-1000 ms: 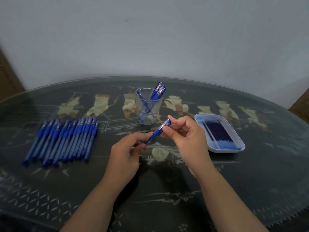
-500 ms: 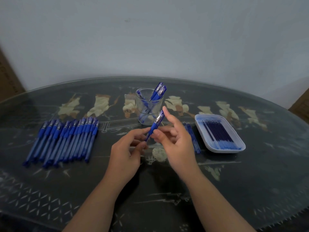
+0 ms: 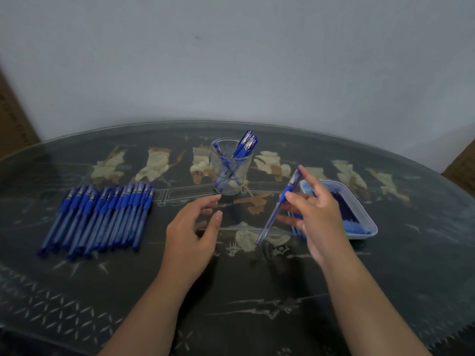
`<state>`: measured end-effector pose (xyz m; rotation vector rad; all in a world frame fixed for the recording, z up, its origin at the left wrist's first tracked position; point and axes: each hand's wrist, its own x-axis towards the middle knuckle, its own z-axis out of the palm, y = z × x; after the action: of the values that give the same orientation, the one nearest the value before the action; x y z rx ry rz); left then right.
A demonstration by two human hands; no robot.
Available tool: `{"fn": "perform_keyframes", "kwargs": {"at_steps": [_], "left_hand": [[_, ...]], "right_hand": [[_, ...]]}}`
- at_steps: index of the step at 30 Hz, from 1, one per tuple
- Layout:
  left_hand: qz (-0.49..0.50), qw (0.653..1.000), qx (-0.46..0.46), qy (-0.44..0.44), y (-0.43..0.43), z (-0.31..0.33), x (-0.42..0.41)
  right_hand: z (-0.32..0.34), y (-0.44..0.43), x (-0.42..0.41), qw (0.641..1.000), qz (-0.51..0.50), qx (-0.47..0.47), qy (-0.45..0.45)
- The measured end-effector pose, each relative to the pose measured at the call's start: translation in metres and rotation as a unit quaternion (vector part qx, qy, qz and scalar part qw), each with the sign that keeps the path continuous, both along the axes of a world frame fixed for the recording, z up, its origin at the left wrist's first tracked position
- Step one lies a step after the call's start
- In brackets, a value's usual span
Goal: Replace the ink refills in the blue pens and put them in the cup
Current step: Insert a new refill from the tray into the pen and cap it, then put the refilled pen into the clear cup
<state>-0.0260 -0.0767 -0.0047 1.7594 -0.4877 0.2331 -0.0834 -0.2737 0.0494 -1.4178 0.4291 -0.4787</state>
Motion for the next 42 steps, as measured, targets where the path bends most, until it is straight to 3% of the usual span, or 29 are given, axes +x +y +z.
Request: {"fn": "perform_keyframes", "kwargs": {"at_steps": [5,10,16,22,31,36,42], "left_hand": [[0.028,0.999,-0.001,0.017,0.000,-0.002,0.003],[0.046,0.999,0.007,0.013,0.001,0.000,0.003],[0.055,0.998,0.006,0.022,0.002,0.000,0.004],[0.066,0.997,0.003,0.026,0.003,-0.002,0.007],[0.069,0.997,0.001,0.032,0.003,-0.002,0.008],[0.067,0.997,0.007,0.029,0.004,-0.001,0.007],[0.071,0.997,0.006,0.026,0.003,-0.001,0.007]], "right_hand": [[0.005,-0.001,0.003,0.999,0.015,0.028,0.003],[0.044,0.001,0.031,0.995,-0.035,0.014,-0.089],[0.080,0.008,0.086,0.979,-0.109,-0.085,-0.153],[0.067,0.016,0.114,0.943,-0.077,-0.312,-0.085],[0.037,0.016,0.122,0.876,-0.015,-0.481,-0.023],[0.028,0.016,0.118,0.841,-0.007,-0.540,-0.002],[0.029,0.019,0.115,0.842,-0.009,-0.539,0.018]]}}
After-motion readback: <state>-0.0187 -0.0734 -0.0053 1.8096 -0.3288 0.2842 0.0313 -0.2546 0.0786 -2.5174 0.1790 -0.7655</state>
